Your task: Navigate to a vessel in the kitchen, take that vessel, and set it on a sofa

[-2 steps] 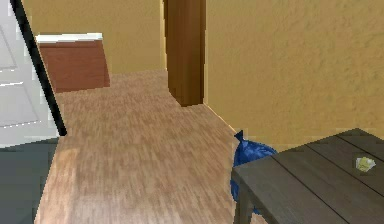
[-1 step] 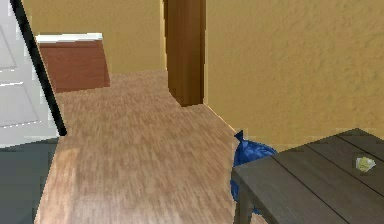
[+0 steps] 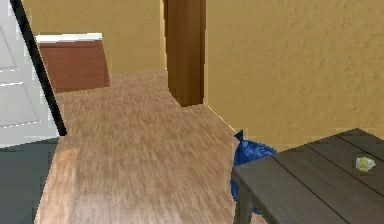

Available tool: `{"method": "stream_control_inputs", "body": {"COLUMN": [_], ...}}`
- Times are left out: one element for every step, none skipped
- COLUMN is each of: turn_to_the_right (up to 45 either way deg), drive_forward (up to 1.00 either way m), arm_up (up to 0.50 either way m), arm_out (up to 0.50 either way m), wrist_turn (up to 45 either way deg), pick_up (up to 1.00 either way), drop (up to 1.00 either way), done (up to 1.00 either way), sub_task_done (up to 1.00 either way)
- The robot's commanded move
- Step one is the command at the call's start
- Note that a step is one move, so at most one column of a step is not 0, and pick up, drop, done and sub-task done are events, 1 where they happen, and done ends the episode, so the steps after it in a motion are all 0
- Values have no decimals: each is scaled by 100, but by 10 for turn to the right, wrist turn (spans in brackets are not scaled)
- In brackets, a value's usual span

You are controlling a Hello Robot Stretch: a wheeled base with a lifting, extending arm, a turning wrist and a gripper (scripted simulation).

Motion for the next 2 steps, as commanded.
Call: {"method": "stream_control_inputs", "body": {"turn_to_the_right": [0, -330], "drive_forward": [0, 0], "arm_up": [0, 0], "arm_out": [-48, 0], "wrist_turn": [0, 0], "pick_up": [0, 0], "drop": [0, 0], "done": [0, 0], "sub_task_done": [0, 0]}}
